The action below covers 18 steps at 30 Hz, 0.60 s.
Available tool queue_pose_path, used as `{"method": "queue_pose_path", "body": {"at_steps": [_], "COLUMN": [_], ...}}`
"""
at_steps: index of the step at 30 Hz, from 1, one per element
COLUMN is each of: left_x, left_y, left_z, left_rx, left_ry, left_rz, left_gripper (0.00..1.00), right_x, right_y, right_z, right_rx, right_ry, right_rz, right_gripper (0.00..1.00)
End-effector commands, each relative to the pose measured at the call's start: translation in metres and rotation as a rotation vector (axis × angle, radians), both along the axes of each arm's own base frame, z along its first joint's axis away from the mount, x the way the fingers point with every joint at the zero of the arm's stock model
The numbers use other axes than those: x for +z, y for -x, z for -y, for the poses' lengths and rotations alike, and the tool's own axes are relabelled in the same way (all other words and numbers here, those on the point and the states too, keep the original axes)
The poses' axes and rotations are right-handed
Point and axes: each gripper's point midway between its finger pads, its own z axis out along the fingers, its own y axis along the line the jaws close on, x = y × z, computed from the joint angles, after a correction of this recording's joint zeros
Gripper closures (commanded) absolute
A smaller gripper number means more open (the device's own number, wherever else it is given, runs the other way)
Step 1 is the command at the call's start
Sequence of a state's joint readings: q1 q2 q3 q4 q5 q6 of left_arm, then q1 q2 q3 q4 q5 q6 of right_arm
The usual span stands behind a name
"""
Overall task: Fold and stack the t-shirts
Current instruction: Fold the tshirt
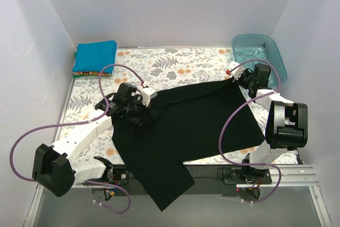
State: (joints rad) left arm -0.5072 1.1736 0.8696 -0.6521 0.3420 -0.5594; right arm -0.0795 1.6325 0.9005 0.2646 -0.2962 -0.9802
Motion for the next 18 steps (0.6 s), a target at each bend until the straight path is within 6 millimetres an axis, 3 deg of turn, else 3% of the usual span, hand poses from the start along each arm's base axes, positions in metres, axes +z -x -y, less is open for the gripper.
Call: {"method": "queue_pose_path", "body": {"at_steps": [1,11,18], "left_x": [0.013,0.012,0.010], "left_y": [0.021,0.027,0.039], "left_z": [0.016,0.008,0.012], "left_rx": [-0.130,-0.158,-0.221], "left_ry": [0.042,-0.024,-0.010], "left_rz": [-0.032,-0.037,-0.087], "left_gripper": [1.00,1.00,1.00], "right_x": [0.022,0.019,0.005], "right_y": [-0.002,0.009,0.023], "right_z": [0.003,0.012,0.009], "right_rx": [0.030,0.049,0.083], "right_ry": [0.039,0.092,0.124], "right_rz": [0.075,0.085,0.063], "right_gripper": [0.99,0.99,0.99]}}
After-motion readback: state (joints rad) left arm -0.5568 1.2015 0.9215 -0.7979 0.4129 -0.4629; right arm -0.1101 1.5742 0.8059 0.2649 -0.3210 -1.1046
